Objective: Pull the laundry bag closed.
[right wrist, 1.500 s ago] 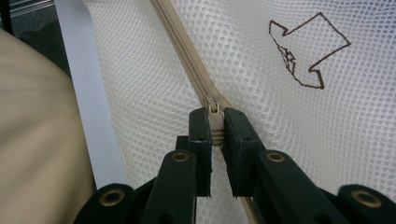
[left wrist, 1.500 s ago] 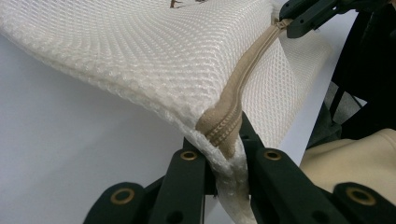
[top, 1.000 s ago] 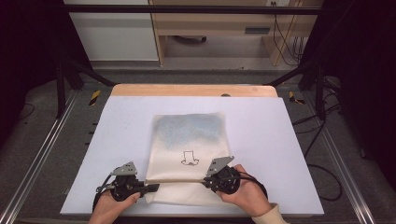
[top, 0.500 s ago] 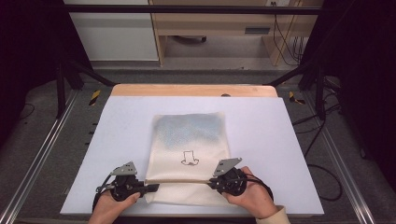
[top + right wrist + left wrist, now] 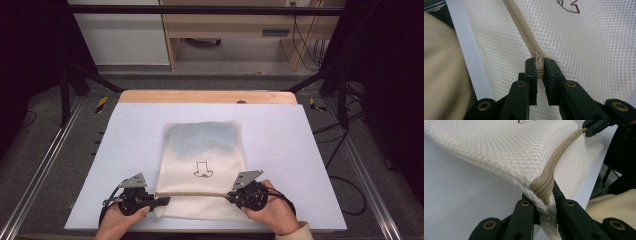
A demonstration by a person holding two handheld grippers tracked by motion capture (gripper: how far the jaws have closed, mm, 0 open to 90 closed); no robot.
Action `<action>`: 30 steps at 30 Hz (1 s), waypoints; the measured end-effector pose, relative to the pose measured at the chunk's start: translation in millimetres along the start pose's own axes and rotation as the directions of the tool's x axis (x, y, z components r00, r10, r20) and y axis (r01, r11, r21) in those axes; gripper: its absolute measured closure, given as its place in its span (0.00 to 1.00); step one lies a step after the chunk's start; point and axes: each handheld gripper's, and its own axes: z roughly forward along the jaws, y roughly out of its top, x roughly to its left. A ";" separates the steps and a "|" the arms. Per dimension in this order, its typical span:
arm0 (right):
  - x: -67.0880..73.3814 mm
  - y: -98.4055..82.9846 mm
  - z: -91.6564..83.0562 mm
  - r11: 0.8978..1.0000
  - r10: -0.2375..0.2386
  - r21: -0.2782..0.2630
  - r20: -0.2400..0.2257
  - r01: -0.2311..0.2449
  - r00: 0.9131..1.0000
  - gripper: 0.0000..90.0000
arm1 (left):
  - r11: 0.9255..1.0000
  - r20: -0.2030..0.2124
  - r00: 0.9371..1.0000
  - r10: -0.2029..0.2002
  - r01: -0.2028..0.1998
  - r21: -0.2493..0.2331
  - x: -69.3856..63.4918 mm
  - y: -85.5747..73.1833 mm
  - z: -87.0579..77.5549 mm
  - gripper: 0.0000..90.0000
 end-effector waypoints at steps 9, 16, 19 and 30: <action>-0.4 -2.9 -1.0 1.000 0.007 -0.003 0.002 -0.007 1.000 0.91 | 1.000 -0.001 1.000 0.002 -0.002 0.001 -0.4 0.0 -0.2 0.94; -2.0 -4.8 -1.9 1.000 0.010 0.005 0.007 -0.010 1.000 0.91 | 1.000 0.002 1.000 0.001 -0.001 -0.001 -0.1 0.2 -0.3 0.94; -1.9 -5.3 -2.4 1.000 0.013 0.003 0.004 -0.013 1.000 0.91 | 1.000 -0.001 1.000 0.004 -0.004 0.003 -0.2 0.1 0.0 0.94; -2.5 -7.8 -3.8 1.000 0.014 0.001 0.016 -0.014 1.000 0.91 | 1.000 0.000 1.000 0.003 -0.003 0.003 -0.3 -0.1 0.1 0.94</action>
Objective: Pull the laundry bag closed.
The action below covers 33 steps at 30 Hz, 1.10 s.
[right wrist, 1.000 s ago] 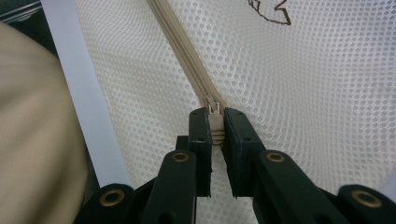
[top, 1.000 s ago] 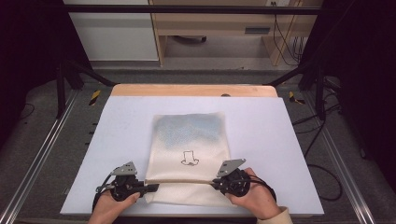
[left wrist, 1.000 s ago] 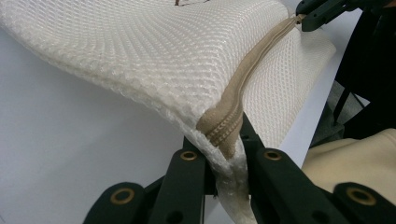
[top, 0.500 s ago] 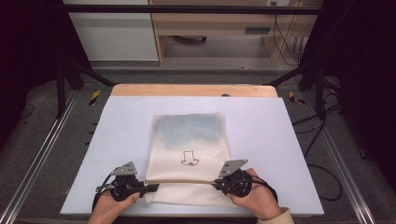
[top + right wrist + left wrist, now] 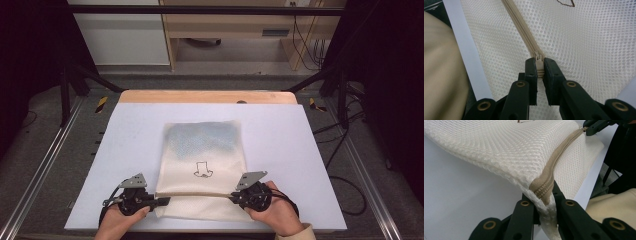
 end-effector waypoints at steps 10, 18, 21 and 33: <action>-1.6 -4.0 -2.1 1.000 0.010 -0.005 -0.004 -0.010 1.000 0.91 | 1.000 0.001 1.000 0.000 0.000 -0.001 0.0 0.1 -0.2 0.94; -3.8 -7.2 -5.5 1.000 0.016 -0.005 0.005 -0.016 1.000 0.91 | 1.000 0.001 1.000 -0.001 0.001 -0.003 0.0 0.2 -0.4 0.94; -4.4 -8.8 -6.3 1.000 0.018 -0.009 0.007 -0.018 1.000 0.91 | 1.000 0.001 1.000 -0.001 0.001 -0.003 0.1 0.1 -0.5 0.94; -6.4 -15.6 -11.0 0.999 0.033 -0.012 0.019 -0.033 0.999 0.91 | 1.000 0.001 1.000 -0.003 0.003 -0.004 0.6 0.2 -1.2 0.94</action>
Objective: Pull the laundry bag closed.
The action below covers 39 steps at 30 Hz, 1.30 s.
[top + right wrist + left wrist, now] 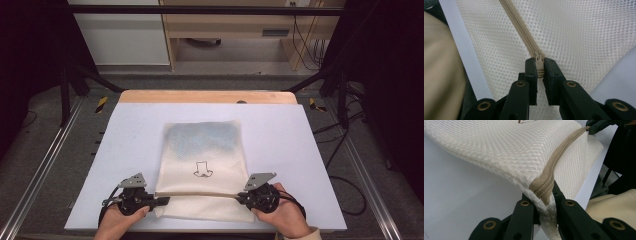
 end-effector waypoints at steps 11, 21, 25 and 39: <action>-1.2 -4.1 -2.7 1.000 0.010 -0.001 0.007 -0.010 1.000 0.91 | 1.000 -0.001 1.000 0.002 -0.002 0.000 -0.2 0.1 -0.2 0.94; -2.5 -7.5 -5.1 1.000 0.014 -0.009 0.009 -0.014 1.000 0.91 | 1.000 -0.003 1.000 0.003 -0.003 -0.002 -0.3 0.2 -0.7 0.94; -2.4 -8.8 -6.1 1.000 0.018 -0.007 0.012 -0.018 1.000 0.91 | 1.000 -0.003 1.000 0.002 -0.002 -0.003 0.0 0.4 -1.1 0.94; -3.4 -13.2 -6.9 1.000 0.025 -0.009 0.012 -0.025 1.000 0.91 | 1.000 -0.005 1.000 0.002 -0.002 -0.003 -0.1 0.2 -1.3 0.94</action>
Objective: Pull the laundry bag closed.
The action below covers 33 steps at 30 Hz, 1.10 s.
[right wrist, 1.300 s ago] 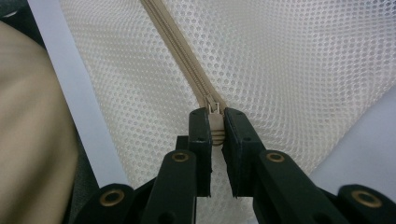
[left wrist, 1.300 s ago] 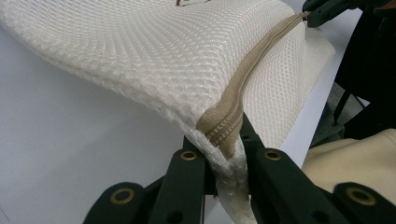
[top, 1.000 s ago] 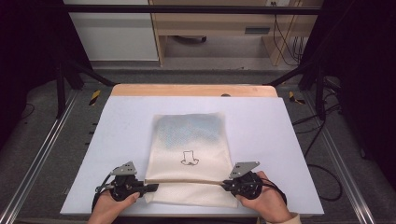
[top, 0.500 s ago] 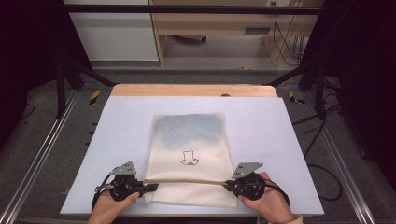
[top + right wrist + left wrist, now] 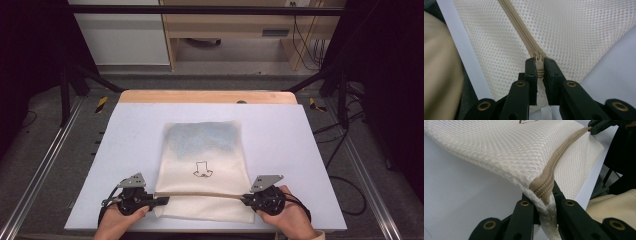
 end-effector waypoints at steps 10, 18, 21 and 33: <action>-1.7 -2.4 -1.7 1.000 0.010 0.001 0.004 -0.010 1.000 0.91 | 1.000 0.001 1.000 0.000 0.000 0.000 -0.2 0.1 -0.1 0.94; -2.6 -4.1 -2.0 1.000 0.017 0.000 0.008 -0.017 1.000 0.91 | 1.000 -0.005 1.000 0.005 -0.005 0.001 -0.7 0.4 -0.7 0.94; -3.5 -4.8 -2.9 1.000 0.015 0.002 0.012 -0.015 1.000 0.91 | 1.000 -0.006 1.000 0.005 -0.005 0.000 -0.6 0.4 -0.9 0.94; -4.6 -7.1 -3.7 1.000 0.020 0.006 0.011 -0.020 1.000 0.91 | 1.000 -0.010 1.000 0.011 -0.011 0.001 -0.7 0.7 -1.1 0.94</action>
